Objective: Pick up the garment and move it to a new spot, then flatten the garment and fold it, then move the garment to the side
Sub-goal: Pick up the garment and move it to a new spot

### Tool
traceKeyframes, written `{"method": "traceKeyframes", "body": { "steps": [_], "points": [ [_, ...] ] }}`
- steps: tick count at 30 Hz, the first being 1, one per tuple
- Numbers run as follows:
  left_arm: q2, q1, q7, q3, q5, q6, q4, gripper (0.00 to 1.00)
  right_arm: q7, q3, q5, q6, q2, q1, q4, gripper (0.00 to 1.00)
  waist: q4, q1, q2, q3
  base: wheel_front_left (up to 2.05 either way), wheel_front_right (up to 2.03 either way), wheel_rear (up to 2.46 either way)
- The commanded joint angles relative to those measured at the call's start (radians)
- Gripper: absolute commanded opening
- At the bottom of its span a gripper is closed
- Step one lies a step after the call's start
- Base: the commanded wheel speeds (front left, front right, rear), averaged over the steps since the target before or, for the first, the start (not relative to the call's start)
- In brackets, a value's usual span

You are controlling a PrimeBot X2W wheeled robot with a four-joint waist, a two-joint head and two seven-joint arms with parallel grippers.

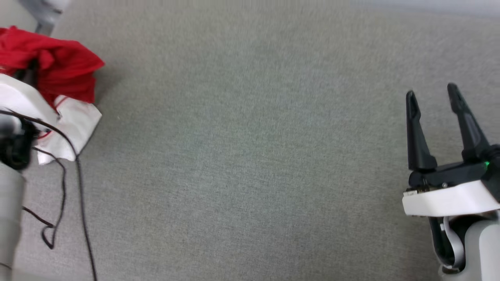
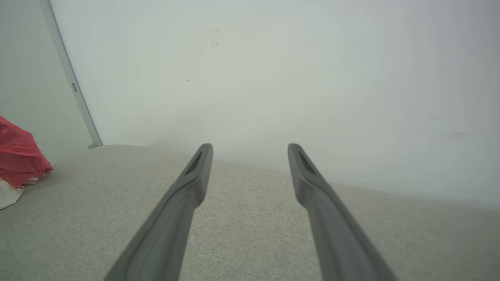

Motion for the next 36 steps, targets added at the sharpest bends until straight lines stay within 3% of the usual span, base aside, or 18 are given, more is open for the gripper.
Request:
{"method": "traceKeyframes", "body": {
  "steps": [1,11,22,28,36],
  "points": [
    [-0.012,0.016,-0.025,-0.009,0.011,0.007,-0.009,0.00,-0.006,-0.003,0.007,0.000,0.000,0.017,0.005,1.00,-0.013,0.0000,0.0000,-0.052,0.00,0.00,0.00],
    [-0.102,0.127,-0.176,-0.067,0.068,0.060,-0.138,0.00,-0.026,0.010,0.059,0.000,0.000,0.085,0.059,1.00,-0.105,0.0000,0.0000,-0.168,0.00,0.00,0.00],
    [-0.187,0.305,-0.109,-0.187,0.095,0.096,-0.424,0.00,-0.039,0.026,0.093,0.000,0.000,0.135,0.095,1.00,-0.280,0.0000,0.0000,-0.221,0.00,0.00,0.00],
    [-0.249,0.347,-0.019,-0.314,0.120,0.065,-0.544,0.00,-0.040,0.014,0.111,0.000,0.001,0.143,0.087,1.00,-0.363,0.0000,0.0000,-0.194,0.00,0.00,0.00],
    [-0.341,0.358,0.062,-0.514,0.171,-0.002,-0.592,0.00,-0.061,0.013,0.137,0.000,0.000,0.130,0.081,1.00,-0.436,0.0000,0.0000,-0.104,0.00,0.00,0.00]
  ]
}}
